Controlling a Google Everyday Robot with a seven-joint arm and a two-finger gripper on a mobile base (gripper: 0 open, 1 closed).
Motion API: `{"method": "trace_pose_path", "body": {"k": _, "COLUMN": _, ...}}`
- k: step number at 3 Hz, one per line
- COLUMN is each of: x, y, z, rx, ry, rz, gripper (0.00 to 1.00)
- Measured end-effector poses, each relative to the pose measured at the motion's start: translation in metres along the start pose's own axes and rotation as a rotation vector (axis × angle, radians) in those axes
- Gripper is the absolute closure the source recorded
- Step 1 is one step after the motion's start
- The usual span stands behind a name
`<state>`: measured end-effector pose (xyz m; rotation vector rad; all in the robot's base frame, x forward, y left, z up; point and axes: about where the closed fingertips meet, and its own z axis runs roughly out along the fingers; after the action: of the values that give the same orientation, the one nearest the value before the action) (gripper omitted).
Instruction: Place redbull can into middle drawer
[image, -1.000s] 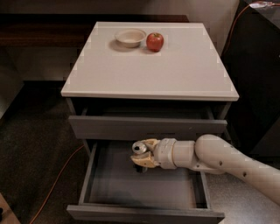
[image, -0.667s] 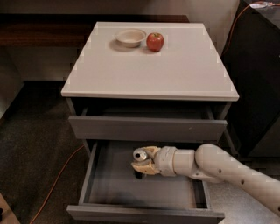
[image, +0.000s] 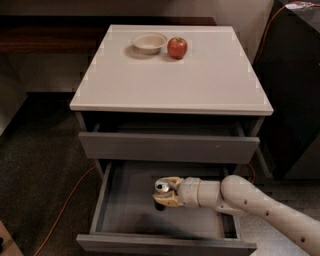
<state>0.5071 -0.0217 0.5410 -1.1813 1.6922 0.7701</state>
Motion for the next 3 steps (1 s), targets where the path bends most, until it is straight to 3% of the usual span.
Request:
{"method": "trace_pose_path", "body": {"k": 2, "x": 0.059, "y": -0.003, "z": 0.028, "rx": -0.029, "ry": 0.009, "rz": -0.026, "gripper": 0.98}}
{"method": "trace_pose_path", "body": {"k": 3, "x": 0.07, "y": -0.003, "z": 0.034, "rx": -0.027, "ry": 0.015, "rz": -0.043, "gripper": 0.75}}
